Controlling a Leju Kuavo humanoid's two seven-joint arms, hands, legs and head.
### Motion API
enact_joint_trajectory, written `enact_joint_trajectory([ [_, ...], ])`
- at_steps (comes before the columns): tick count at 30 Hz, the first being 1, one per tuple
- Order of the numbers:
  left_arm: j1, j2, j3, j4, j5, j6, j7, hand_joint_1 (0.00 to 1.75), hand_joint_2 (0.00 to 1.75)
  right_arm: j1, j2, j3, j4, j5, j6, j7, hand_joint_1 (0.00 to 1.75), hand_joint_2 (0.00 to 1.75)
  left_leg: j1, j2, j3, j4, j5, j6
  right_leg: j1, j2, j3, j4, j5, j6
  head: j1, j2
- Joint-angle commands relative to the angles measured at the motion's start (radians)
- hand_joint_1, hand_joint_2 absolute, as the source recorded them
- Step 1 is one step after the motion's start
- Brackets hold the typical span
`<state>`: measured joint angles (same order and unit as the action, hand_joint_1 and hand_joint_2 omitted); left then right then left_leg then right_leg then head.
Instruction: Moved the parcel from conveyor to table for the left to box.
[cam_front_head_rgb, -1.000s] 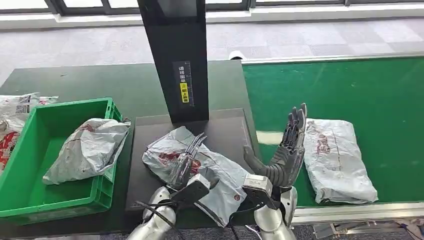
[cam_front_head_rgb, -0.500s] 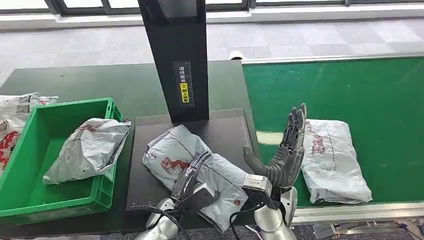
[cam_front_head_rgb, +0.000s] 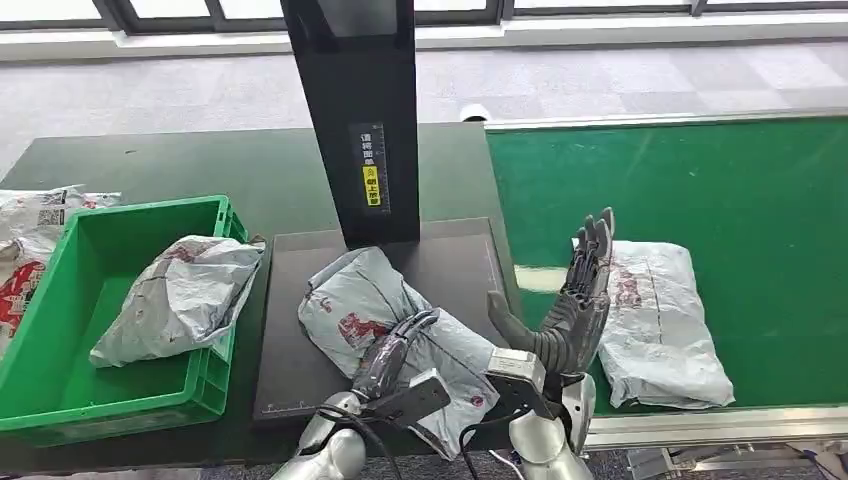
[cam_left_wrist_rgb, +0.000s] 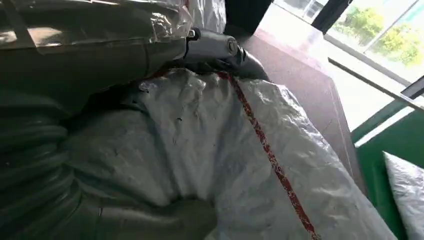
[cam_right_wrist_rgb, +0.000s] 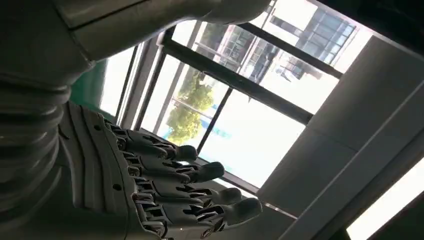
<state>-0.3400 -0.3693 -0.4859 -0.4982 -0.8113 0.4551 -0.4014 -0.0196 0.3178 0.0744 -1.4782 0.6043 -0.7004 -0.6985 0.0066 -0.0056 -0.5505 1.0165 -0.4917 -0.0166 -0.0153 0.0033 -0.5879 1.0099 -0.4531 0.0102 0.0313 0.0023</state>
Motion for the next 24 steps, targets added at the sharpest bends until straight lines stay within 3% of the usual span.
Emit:
enact_joint_trajectory([
  [1, 0.0, 0.02, -0.126, 0.109, -0.055, 0.003, 0.074, 1.75, 1.75, -0.028, 0.01, -0.051, 0.069, -0.002, 0.002, 0.0, 0.0, 1.75, 0.0, 0.001, 0.002, -0.003, 0.001, 0.0, 0.0, 0.001, 0.001, -0.003, 0.002, -0.001, 0.0, 0.0],
  [9, -0.004, 0.03, -0.067, 0.092, -0.119, 0.059, 0.101, 1.75, 1.75, -0.027, 0.009, -0.058, 0.067, -0.005, 0.002, 0.0, 0.0, 1.75, 0.0, 0.003, 0.002, -0.003, -0.002, 0.003, 0.0, 0.002, 0.009, -0.003, -0.002, 0.001, 0.0, 0.0],
  [16, 0.023, 0.083, 0.119, -0.093, -0.188, 0.207, 0.059, 1.75, 1.75, -0.002, 0.016, -0.09, 0.029, 0.008, 0.002, 0.0, 0.0, 1.75, 0.0, 0.004, 0.002, -0.004, -0.002, 0.002, 0.0, 0.003, 0.008, -0.004, -0.002, 0.0, 0.0, 0.0],
  [18, 0.137, 0.081, 0.257, -0.4, -0.378, 0.243, 0.069, 1.75, 1.75, 0.007, 0.019, -0.103, 0.018, 0.008, 0.002, 0.0, 0.0, 1.75, 0.0, 0.003, 0.002, -0.002, -0.003, 0.002, 0.0, 0.003, 0.007, -0.001, -0.003, 0.0, 0.0, 0.0],
  [20, 0.233, 0.036, 0.37, -0.68, -0.526, 0.243, 0.024, 1.75, 1.75, 0.009, 0.02, -0.106, 0.015, 0.012, 0.002, 0.0, 0.0, 1.75, 0.0, 0.005, 0.005, -0.001, -0.003, 0.002, 0.0, 0.004, 0.003, -0.001, -0.002, 0.0, 0.0, 0.0],
  [22, 0.251, 0.028, 0.383, -0.741, -0.548, 0.243, 0.013, 1.75, 1.75, 0.007, 0.021, -0.106, 0.017, 0.013, 0.002, 0.0, 0.0, 1.75, 0.0, 0.005, 0.003, 0.0, -0.003, 0.001, 0.001, 0.004, -0.001, 0.001, -0.002, -0.001, 0.0, 0.0],
  [24, 0.312, 0.02, 0.394, -1.008, -0.631, 0.243, 0.028, 1.75, 1.75, 0.002, 0.023, -0.108, 0.019, 0.01, 0.002, 0.0, 0.0, 1.75, 0.0, 0.003, 0.003, -0.001, -0.003, 0.001, 0.001, 0.003, 0.0, 0.0, -0.003, -0.001, 0.0, 0.0],
])
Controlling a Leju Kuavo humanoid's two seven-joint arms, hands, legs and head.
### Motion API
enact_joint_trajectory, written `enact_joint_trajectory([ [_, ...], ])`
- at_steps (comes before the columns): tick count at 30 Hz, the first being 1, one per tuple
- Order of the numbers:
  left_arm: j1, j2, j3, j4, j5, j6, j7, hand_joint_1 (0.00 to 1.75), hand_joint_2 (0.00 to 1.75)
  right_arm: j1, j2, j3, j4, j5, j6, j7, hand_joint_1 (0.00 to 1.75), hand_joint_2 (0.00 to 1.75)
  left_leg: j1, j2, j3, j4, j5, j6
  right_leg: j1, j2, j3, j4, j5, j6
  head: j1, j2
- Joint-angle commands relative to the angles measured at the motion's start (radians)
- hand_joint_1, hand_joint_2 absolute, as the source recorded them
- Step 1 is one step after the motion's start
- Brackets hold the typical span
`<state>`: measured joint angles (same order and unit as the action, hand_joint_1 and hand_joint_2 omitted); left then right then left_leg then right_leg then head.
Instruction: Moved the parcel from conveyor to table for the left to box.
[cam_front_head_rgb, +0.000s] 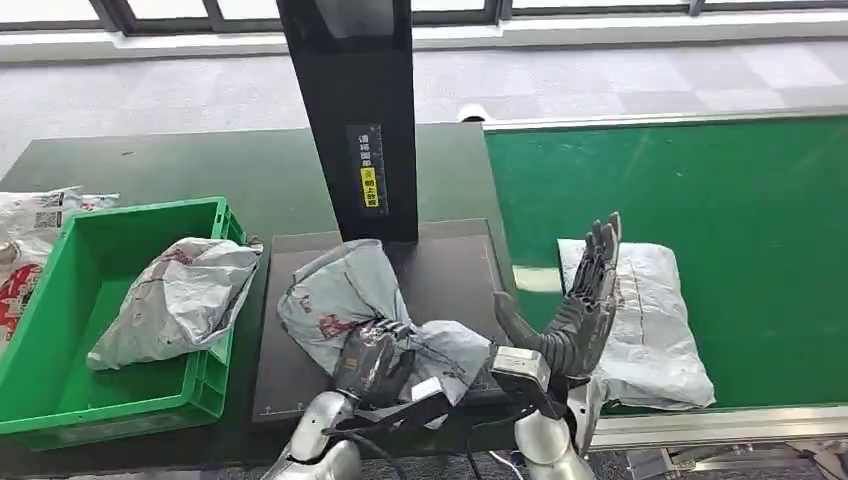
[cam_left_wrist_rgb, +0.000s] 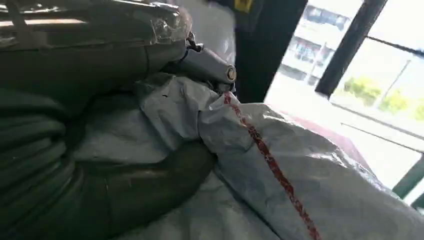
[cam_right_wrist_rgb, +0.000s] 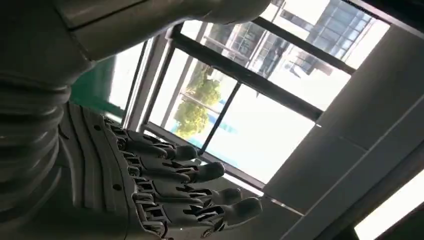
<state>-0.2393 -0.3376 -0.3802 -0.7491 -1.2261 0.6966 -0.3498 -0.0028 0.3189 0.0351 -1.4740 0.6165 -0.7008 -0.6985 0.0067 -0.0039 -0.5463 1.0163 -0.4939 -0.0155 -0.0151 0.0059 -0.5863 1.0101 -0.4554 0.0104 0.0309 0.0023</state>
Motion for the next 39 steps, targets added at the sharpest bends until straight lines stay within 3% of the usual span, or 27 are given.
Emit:
enact_joint_trajectory([
  [1, 0.227, -0.011, 0.292, -0.876, -0.238, 0.002, -0.011, 1.75, 1.75, -0.014, 0.022, -0.069, 0.014, 0.0, 0.003, 0.0, 0.0, 1.75, 0.0, 0.003, -0.002, 0.001, -0.001, 0.0, 0.001, 0.002, -0.003, 0.0, 0.0, -0.001, 0.0, 0.0],
  [4, 0.232, -0.011, 0.295, -0.921, -0.24, 0.002, -0.01, 1.75, 1.75, -0.013, 0.023, -0.071, 0.012, 0.003, 0.003, 0.0, 0.0, 1.75, 0.001, 0.006, -0.004, 0.001, -0.001, 0.0, 0.001, 0.005, -0.005, 0.001, 0.001, -0.001, 0.0, 0.0],
  [5, 0.24, -0.011, 0.308, -1.049, -0.243, 0.002, -0.015, 1.75, 1.75, -0.006, 0.027, -0.074, 0.003, 0.0, 0.003, 0.0, 0.0, 1.75, 0.001, 0.006, -0.003, -0.001, 0.0, 0.0, 0.001, 0.004, -0.004, 0.0, 0.001, -0.001, 0.0, 0.0],
  [10, 0.236, -0.011, 0.366, -1.224, -0.146, 0.002, -0.096, 1.75, 1.75, 0.013, 0.03, -0.086, -0.018, -0.006, 0.003, 0.0, 0.0, 1.75, 0.001, 0.005, -0.003, -0.001, 0.0, 0.0, 0.001, 0.004, -0.004, 0.0, 0.001, -0.001, 0.0, 0.0],
  [19, 0.197, -0.011, 0.445, -1.344, -0.051, 0.002, -0.158, 1.75, 1.75, 0.013, 0.03, -0.099, -0.027, -0.004, 0.003, 0.0, 0.0, 1.75, 0.001, 0.002, -0.003, -0.001, 0.001, 0.0, 0.001, 0.001, -0.003, -0.001, 0.001, -0.001, 0.0, 0.0],
  [21, 0.189, -0.011, 0.522, -1.285, 0.043, 0.002, -0.226, 1.75, 1.75, 0.02, 0.03, -0.104, -0.036, -0.005, 0.003, 0.0, 0.0, 1.75, 0.0, 0.0, -0.003, 0.0, 0.001, 0.0, 0.0, 0.0, -0.003, 0.0, 0.0, -0.001, 0.0, 0.0],
  [25, 0.189, -0.011, 0.522, -1.285, 0.043, 0.002, -0.226, 1.75, 1.75, 0.02, 0.03, -0.104, -0.036, -0.005, 0.003, 0.0, 0.0, 1.75, 0.0, 0.0, -0.001, -0.002, 0.001, 0.0, 0.0, -0.001, -0.001, -0.001, 0.0, -0.001, 0.0, 0.0],
  [26, 0.192, -0.011, 0.568, -1.238, 0.123, 0.002, -0.284, 1.75, 1.75, 0.017, 0.03, -0.109, -0.038, -0.012, 0.003, 0.0, 0.0, 1.75, 0.0, 0.0, -0.002, -0.001, 0.001, 0.0, 0.0, -0.001, -0.002, 0.0, 0.0, -0.001, 0.0, 0.0],
  [27, 0.196, -0.011, 0.512, -1.115, 0.162, 0.002, -0.224, 1.75, 1.75, 0.034, 0.03, -0.113, -0.061, -0.011, 0.003, 0.0, 0.0, 1.75, 0.001, 0.0, -0.002, -0.002, 0.002, 0.0, 0.001, -0.001, -0.002, -0.001, 0.001, -0.001, 0.0, 0.0],
  [29, 0.141, -0.011, 0.504, -0.852, 0.288, 0.002, -0.235, 1.75, 1.75, 0.059, 0.03, -0.111, -0.085, -0.005, 0.003, 0.0, 0.0, 1.75, 0.0, 0.0, 0.0, -0.004, 0.002, 0.0, 0.0, -0.001, -0.001, -0.002, 0.001, -0.001, 0.0, 0.0],
  [32, 0.057, 0.073, 0.502, -0.614, 0.479, 0.0, -0.252, 1.75, 1.75, 0.094, 0.03, -0.1, -0.113, -0.005, 0.003, 0.0, 0.0, 1.75, -0.002, -0.012, 0.003, -0.007, 0.006, 0.0, -0.001, -0.013, 0.004, -0.005, 0.0, -0.001, 0.0, 0.0],
  [39, 0.024, 0.106, 0.55, -0.521, 0.552, 0.002, -0.256, 1.75, 1.75, 0.096, 0.03, -0.098, -0.1, -0.002, 0.003, 0.0, 0.0, 1.75, -0.001, -0.001, 0.002, -0.004, 0.003, -0.001, -0.001, -0.002, 0.001, -0.002, 0.001, -0.002, 0.0, 0.0],
])
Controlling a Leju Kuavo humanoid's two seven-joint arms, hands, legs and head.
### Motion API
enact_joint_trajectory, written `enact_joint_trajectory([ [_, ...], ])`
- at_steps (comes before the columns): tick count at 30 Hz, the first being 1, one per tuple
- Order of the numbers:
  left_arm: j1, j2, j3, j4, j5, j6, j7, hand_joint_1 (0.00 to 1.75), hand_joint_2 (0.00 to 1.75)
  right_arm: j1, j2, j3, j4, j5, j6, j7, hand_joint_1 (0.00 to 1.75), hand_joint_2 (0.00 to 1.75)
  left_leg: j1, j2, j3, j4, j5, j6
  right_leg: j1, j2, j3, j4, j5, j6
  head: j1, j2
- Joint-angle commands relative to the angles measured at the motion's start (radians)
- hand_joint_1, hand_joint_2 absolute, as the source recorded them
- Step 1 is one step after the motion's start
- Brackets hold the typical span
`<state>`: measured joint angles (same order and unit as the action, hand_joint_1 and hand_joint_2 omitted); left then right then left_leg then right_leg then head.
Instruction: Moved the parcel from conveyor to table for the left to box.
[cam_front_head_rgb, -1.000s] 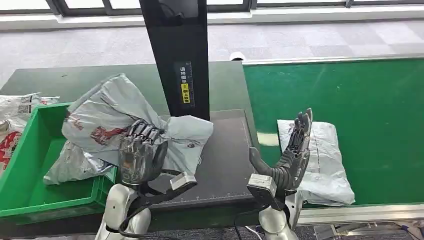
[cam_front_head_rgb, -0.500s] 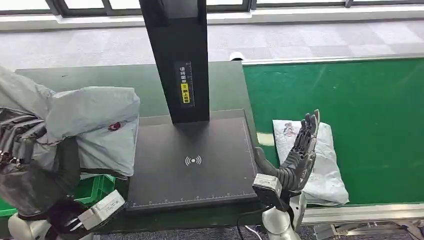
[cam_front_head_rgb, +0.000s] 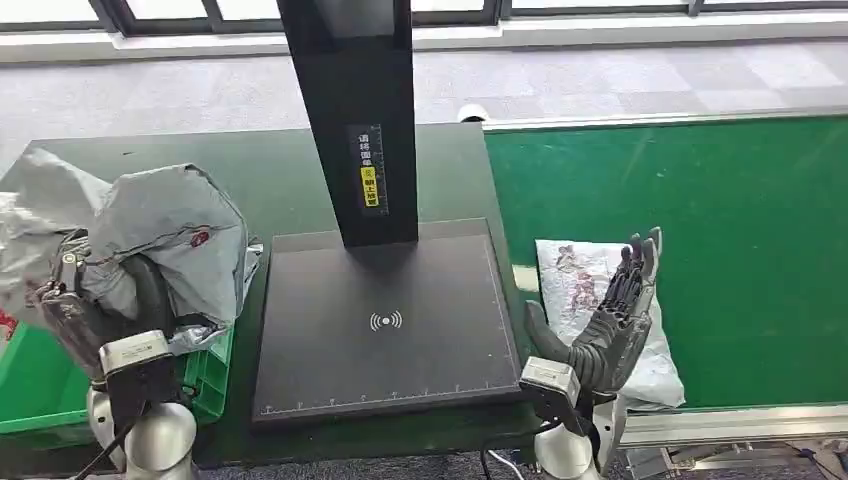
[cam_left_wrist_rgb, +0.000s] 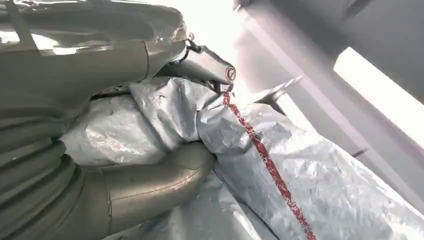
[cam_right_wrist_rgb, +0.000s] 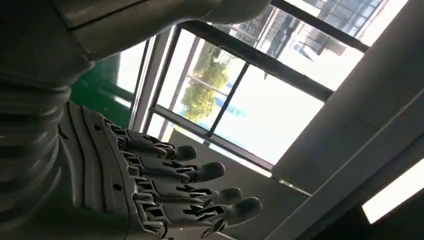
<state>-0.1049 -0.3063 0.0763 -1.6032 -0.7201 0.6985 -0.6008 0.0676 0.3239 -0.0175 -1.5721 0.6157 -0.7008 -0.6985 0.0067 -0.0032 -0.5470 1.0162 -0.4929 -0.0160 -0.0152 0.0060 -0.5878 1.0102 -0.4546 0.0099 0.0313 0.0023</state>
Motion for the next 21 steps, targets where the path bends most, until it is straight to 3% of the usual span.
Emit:
enact_joint_trajectory([
  [1, -0.11, 0.075, 0.094, 0.333, 0.046, 0.0, -0.005, 1.75, 1.75, 0.026, 0.025, -0.046, -0.002, -0.001, 0.003, 0.0, 0.0, 1.75, 0.0, -0.001, 0.002, -0.002, 0.001, 0.0, 0.0, -0.001, 0.002, -0.002, 0.0, -0.001, 0.0, 0.0],
  [21, -0.16, 0.105, 0.132, 0.429, 0.093, -0.022, -0.003, 1.75, 1.75, 0.03, 0.023, -0.042, -0.011, -0.004, 0.003, 0.0, 0.0, 1.75, 0.0, 0.0, -0.001, -0.001, 0.0, 0.0, 0.0, -0.001, 0.0, 0.0, 0.0, -0.001, 0.0, 0.0],
])
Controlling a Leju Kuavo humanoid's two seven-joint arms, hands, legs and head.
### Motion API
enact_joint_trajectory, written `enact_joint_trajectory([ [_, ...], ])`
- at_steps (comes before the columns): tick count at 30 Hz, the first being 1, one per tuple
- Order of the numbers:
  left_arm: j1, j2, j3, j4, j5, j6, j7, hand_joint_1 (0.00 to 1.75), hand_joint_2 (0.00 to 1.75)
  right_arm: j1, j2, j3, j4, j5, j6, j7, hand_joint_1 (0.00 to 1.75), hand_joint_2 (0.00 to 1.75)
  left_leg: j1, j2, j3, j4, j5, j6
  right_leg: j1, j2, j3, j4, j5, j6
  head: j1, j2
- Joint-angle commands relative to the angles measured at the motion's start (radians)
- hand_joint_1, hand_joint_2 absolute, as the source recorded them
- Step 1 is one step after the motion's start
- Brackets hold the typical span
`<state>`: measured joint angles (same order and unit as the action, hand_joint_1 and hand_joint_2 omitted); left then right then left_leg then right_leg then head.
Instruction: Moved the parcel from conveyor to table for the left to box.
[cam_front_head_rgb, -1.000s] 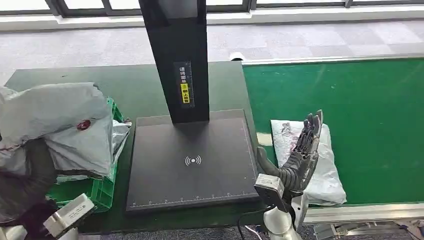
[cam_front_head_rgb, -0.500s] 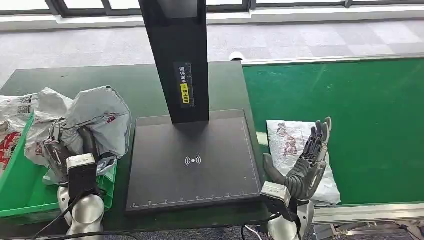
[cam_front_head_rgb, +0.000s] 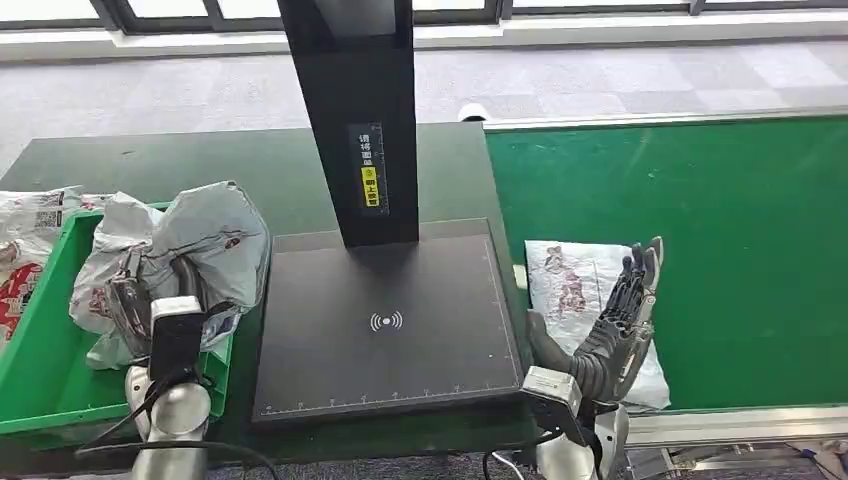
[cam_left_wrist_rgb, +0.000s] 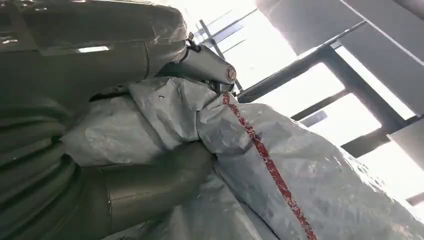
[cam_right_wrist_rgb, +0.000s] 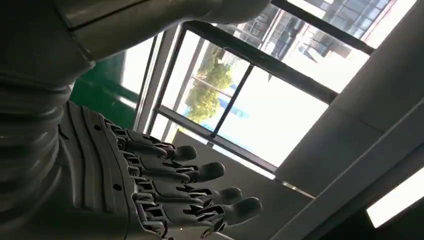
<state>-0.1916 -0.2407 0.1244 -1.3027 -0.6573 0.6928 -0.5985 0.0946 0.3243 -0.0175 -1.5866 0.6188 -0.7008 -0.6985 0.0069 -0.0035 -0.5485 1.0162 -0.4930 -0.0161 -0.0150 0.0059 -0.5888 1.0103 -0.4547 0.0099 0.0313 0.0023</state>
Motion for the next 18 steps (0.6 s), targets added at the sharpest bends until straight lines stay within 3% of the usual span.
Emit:
enact_joint_trajectory([
  [1, -0.075, 0.042, 0.086, 0.132, 0.031, -0.017, -0.005, 1.75, 1.75, 0.005, 0.022, -0.041, 0.003, -0.008, 0.003, 0.0, 0.0, 1.75, 0.0, 0.0, 0.001, -0.003, 0.001, 0.0, 0.0, -0.001, 0.001, -0.002, 0.001, -0.001, 0.0, 0.0],
  [4, -0.111, 0.049, 0.116, 0.185, 0.049, -0.023, -0.002, 1.75, 1.75, 0.007, 0.025, -0.042, 0.002, -0.005, 0.003, 0.0, 0.0, 1.75, 0.0, 0.0, 0.001, -0.002, 0.001, 0.0, 0.0, -0.001, 0.001, -0.002, 0.0, -0.001, 0.0, 0.0],
  [5, -0.122, 0.035, 0.151, 0.179, 0.103, -0.009, -0.014, 0.17, 1.75, 0.013, 0.025, -0.042, -0.007, -0.009, 0.003, 0.0, 0.0, 1.75, 0.0, -0.001, 0.001, -0.001, 0.001, 0.0, 0.0, -0.001, 0.001, -0.001, 0.0, -0.001, 0.0, 0.0],
  [6, -0.128, 0.034, 0.166, 0.182, 0.144, -0.028, -0.023, 0.0, 1.75, 0.016, 0.025, -0.043, -0.01, -0.004, 0.003, 0.0, 0.0, 1.75, 0.0, -0.001, 0.001, -0.003, 0.002, 0.0, 0.0, -0.002, 0.001, -0.002, 0.001, -0.001, 0.0, 0.0],
  [9, -0.119, 0.024, 0.201, 0.144, 0.203, -0.019, -0.049, 0.0, 1.75, 0.022, 0.025, -0.048, -0.015, -0.003, 0.003, 0.0, 0.0, 1.75, 0.001, 0.0, 0.001, -0.002, 0.001, 0.0, 0.001, 0.0, 0.001, -0.002, 0.001, -0.001, 0.0, 0.0],
  [10, -0.117, 0.022, 0.203, 0.137, 0.208, -0.02, -0.05, 0.0, 0.0, 0.021, 0.025, -0.05, -0.012, -0.002, 0.003, 0.0, 0.0, 1.75, 0.0, 0.0, 0.001, -0.001, 0.0, 0.0, 0.0, 0.0, 0.001, -0.001, 0.0, -0.001, 0.0, 0.0],
  [14, -0.087, 0.002, 0.215, 0.063, 0.257, 0.004, -0.083, 0.0, 0.0, 0.0, 0.025, -0.115, 0.049, 0.027, 0.003, 0.0, 0.0, 1.75, 0.001, 0.0, 0.001, -0.002, 0.001, 0.0, 0.001, -0.001, 0.001, -0.002, 0.001, -0.001, 0.0, 0.0],
  [18, -0.037, -0.017, 0.206, -0.063, 0.294, 0.005, -0.1, 0.0, 0.0, -0.08, 0.025, -0.319, 0.218, 0.08, 0.003, 0.004, 0.0, 1.75, 0.001, 0.001, 0.002, -0.002, 0.0, 0.001, 0.001, 0.001, 0.002, -0.003, 0.001, 0.0, 0.0, 0.0],
])
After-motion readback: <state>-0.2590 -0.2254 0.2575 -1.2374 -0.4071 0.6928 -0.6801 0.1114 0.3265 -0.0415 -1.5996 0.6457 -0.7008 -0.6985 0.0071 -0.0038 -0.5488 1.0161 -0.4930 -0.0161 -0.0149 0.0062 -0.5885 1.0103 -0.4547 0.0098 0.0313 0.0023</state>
